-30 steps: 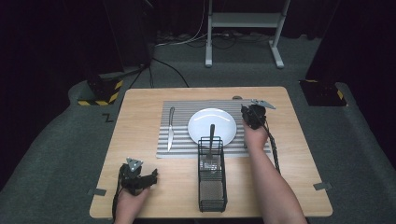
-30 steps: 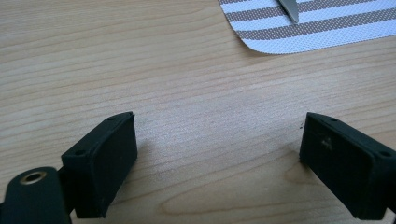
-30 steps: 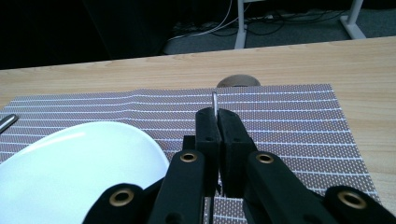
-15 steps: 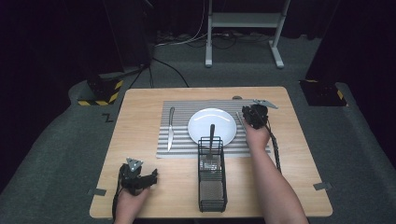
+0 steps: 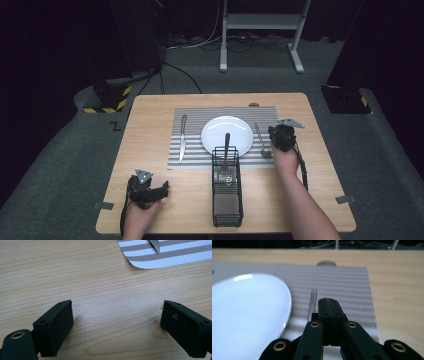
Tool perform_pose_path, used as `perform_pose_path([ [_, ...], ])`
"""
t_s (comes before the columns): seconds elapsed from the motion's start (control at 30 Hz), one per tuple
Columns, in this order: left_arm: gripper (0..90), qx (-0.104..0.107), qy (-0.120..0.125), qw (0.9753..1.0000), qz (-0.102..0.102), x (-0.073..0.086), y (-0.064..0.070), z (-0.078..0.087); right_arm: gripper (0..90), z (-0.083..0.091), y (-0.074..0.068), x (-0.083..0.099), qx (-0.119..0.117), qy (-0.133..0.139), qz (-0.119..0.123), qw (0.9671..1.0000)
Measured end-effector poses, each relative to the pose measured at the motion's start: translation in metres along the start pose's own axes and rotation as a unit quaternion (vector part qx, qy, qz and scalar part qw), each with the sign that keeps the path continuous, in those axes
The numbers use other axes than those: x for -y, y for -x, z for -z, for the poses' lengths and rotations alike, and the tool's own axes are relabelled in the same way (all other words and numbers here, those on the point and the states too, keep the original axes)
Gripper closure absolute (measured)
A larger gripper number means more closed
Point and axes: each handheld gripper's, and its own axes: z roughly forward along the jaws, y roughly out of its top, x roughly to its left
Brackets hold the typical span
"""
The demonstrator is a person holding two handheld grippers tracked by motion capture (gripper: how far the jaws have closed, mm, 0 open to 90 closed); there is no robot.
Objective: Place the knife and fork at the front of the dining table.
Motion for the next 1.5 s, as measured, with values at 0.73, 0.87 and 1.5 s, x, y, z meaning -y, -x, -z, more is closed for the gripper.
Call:
perform_pose_path([
  [0.73,11.0,0.001,0.000,1.0000,0.000,0.000,0.000,0.000,90.0,0.033,-0.005,0.058,0.010,-0.057,0.041,0.9975],
  [0.87,11.0,0.001,0.000,1.0000,0.000,0.000,0.000,0.000,90.0,0.035,-0.016,0.060,0.000,-0.054,0.053,0.9972],
  [1.5,11.0,0.000,0.000,1.0000,0.000,0.000,0.000,0.000,51.1,0.085,-0.025,0.053,-0.025,0.078,0.019,0.9964],
])
